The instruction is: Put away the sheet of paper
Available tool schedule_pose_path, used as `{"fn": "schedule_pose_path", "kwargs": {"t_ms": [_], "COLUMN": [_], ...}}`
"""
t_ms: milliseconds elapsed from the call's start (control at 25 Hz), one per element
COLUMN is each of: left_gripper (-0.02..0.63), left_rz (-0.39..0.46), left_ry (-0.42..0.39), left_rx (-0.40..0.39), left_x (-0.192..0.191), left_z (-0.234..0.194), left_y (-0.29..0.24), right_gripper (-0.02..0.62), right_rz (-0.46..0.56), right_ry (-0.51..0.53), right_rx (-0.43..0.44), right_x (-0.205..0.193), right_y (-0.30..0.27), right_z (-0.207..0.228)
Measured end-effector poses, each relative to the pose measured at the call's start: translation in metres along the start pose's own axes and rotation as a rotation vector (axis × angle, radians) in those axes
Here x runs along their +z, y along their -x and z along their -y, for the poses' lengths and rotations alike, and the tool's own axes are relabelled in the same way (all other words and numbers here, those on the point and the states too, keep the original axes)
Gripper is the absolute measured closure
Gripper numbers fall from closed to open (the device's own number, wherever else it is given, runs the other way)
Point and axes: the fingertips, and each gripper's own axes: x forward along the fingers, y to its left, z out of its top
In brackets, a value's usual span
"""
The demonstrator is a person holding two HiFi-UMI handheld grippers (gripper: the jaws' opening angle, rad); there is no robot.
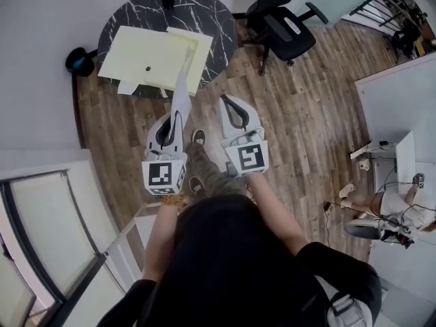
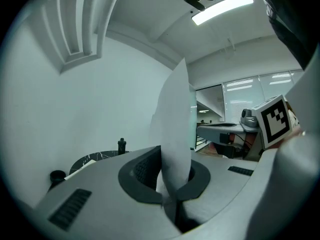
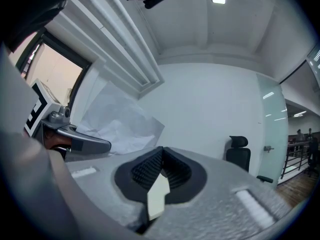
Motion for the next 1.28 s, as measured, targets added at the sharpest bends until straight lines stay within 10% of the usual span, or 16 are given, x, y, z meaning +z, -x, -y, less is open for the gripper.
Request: {"fn": "schedule_pose_path", "kwargs": {"t_ms": [640, 1280], "left_gripper": [0.597, 0.597], "left_rz": [-0.236, -0.316], "left_ry": [-0.107, -0.166], "left_rx": [-0.125, -0.497], "left_x": [-0.015, -0.056], "left_z": [-0.084, -0.124], "left_y": [-0.173, -0.238], "right_gripper": [0.597, 0.597], "right_rz": [-0.037, -0.112], "right_ry": [-0.056, 0.012], "right_rx": [0.044, -0.026], "right_x": [-0.059, -0.073], "right_y": [-0.161, -0.177], "right_z": [0.109, 0.123]}}
